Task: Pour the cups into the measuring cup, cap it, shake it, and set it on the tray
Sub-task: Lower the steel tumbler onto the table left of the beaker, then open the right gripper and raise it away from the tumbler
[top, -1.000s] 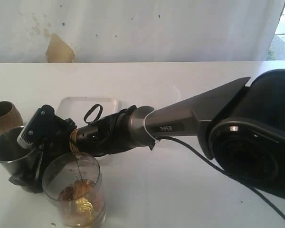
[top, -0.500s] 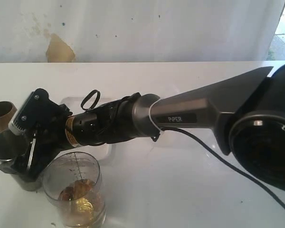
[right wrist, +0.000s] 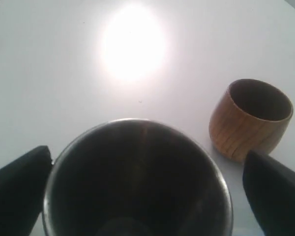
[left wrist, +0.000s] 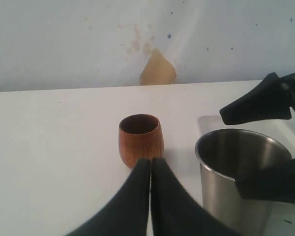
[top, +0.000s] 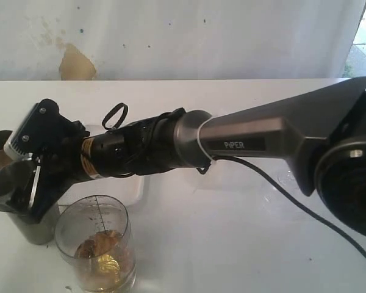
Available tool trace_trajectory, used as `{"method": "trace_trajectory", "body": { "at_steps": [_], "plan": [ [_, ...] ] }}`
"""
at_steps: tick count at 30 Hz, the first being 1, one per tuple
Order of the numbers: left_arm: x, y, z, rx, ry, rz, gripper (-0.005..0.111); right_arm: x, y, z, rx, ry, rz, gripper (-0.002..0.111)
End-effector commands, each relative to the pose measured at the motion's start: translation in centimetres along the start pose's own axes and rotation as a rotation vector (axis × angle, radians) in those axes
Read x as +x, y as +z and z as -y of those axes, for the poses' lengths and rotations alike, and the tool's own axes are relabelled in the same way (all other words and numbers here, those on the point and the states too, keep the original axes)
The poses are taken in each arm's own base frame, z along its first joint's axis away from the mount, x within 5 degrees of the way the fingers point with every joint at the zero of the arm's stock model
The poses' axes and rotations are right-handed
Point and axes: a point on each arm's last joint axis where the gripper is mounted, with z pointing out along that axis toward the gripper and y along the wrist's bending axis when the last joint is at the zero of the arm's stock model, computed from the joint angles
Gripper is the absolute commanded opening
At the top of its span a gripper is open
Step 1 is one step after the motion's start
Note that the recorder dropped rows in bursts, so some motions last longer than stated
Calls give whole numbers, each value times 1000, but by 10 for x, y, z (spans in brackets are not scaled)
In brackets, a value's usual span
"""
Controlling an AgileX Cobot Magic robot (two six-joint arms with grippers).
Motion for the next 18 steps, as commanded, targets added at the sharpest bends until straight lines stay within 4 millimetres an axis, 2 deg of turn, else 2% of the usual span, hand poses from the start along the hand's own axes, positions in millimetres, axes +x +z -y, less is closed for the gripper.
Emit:
{"method": "trace_trajectory", "body": {
  "at_steps": [1,10,15,18],
  "plan": [
    [2,0,0,0,4,-4,1,-12,-5,1,4,-16,30,97],
    [2,0,0,0,4,-4,1,-31,-15,1,12,-36,69,97],
    [2,0,0,0,4,-4,1,-53,-27,0,22,-8,112,97],
    [2,0,0,0,4,-4,1,-72,-40,1,54,-6,139,97]
  ]
}}
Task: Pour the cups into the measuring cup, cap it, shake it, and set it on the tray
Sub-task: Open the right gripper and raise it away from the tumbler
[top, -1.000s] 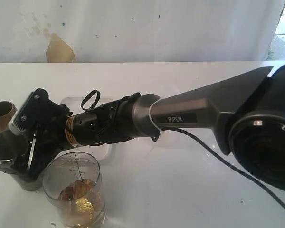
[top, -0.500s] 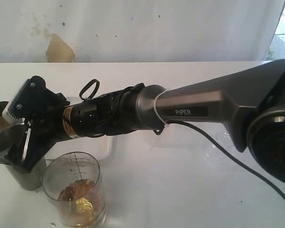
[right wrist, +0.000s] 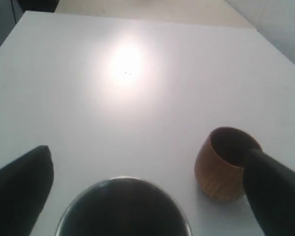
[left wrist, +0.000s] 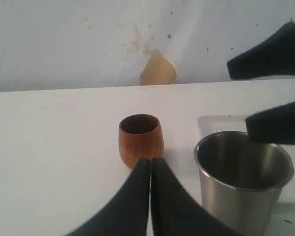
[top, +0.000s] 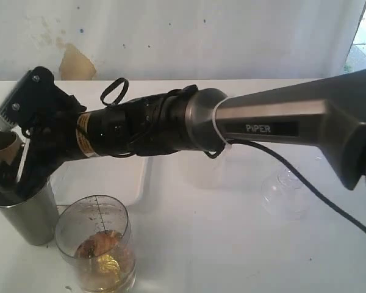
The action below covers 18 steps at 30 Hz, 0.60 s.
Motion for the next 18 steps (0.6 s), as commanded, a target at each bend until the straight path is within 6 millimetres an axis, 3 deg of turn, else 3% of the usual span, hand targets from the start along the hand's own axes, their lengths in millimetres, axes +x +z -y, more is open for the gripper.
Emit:
{"method": "trace_trajectory", "body": {
  "at_steps": [1,10,15,18],
  "plan": [
    [2,0,0,0,4,-4,1,-37,-19,3,48,13,60,96],
    [2,0,0,0,4,-4,1,-103,-88,7,322,85,58,95],
    [2,0,0,0,4,-4,1,-120,-135,3,508,122,67,95],
    [2,0,0,0,4,-4,1,-117,-164,0,649,136,40,95]
  ]
}}
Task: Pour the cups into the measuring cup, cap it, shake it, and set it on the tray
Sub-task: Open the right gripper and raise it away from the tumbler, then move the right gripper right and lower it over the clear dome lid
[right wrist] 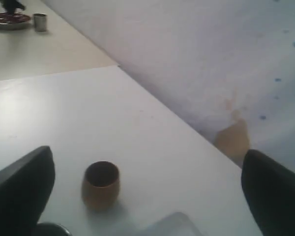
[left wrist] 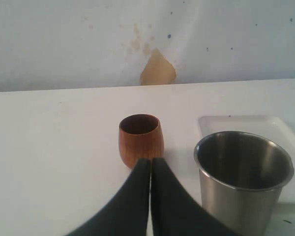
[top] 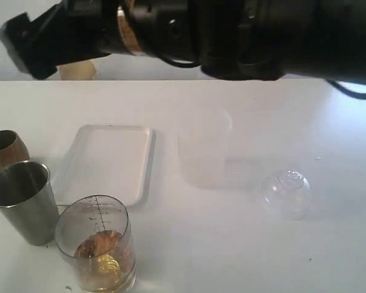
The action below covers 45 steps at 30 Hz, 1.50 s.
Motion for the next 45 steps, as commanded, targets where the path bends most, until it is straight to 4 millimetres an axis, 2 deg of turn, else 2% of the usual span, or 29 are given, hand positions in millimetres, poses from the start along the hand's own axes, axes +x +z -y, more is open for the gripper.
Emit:
{"method": "trace_trajectory", "body": {
  "at_steps": [1,4,9,13,15,18,21,25,28,32,37,42,45],
  "plan": [
    [2,0,0,0,4,-4,1,0,-43,19,235,29,-29,95],
    [2,0,0,0,4,-4,1,11,-73,30,397,104,-78,95],
    [2,0,0,0,4,-4,1,45,-106,35,537,170,-260,95],
    [2,0,0,0,4,-4,1,72,-121,39,641,133,-497,95],
    [2,0,0,0,4,-4,1,78,-128,40,681,107,-603,95],
    [2,0,0,0,4,-4,1,87,-131,34,662,197,-696,95],
    [2,0,0,0,4,-4,1,94,-135,31,650,209,-787,95],
    [2,0,0,0,4,-4,1,107,-151,41,876,193,-931,95],
    [2,0,0,0,4,-4,1,118,-155,45,938,165,-1034,95],
    [2,0,0,0,4,-4,1,131,-152,52,896,197,-1142,93],
    [2,0,0,0,4,-4,1,147,-143,71,872,228,-1164,75],
    [2,0,0,0,4,-4,1,159,-131,82,719,309,-1187,68],
    [2,0,0,0,4,-4,1,169,-123,98,639,388,-1252,68]
  ]
}}
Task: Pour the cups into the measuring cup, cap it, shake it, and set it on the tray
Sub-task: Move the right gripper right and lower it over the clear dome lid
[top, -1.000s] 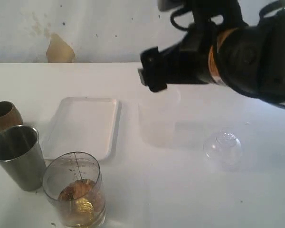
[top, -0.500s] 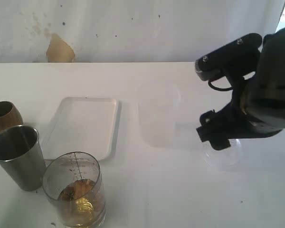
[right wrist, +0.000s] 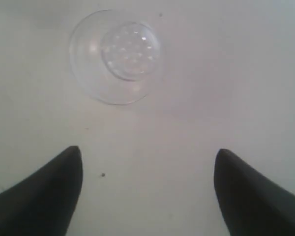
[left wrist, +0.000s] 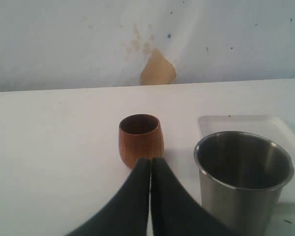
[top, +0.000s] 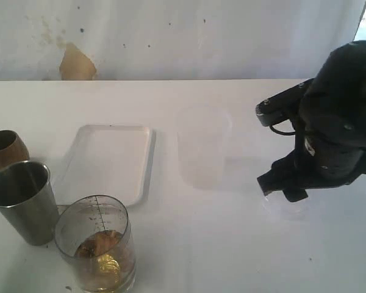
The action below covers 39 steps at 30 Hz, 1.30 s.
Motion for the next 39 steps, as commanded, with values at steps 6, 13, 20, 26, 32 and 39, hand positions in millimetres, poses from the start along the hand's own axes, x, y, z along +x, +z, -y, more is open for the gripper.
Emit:
{"method": "trace_trajectory", "body": {
  "at_steps": [6,13,20,26,32,39],
  "plan": [
    [2,0,0,0,4,-4,1,-40,34,26,-158,49,-82,68],
    [2,0,0,0,4,-4,1,-38,39,35,-95,152,-164,68],
    [2,0,0,0,4,-4,1,-38,43,34,-87,144,-184,68],
    [2,0,0,0,4,-4,1,-45,51,24,-154,156,-198,68],
    [2,0,0,0,4,-4,1,-62,63,21,-150,97,-183,68],
    [2,0,0,0,4,-4,1,-68,84,18,-164,121,-161,68]
  ]
}}
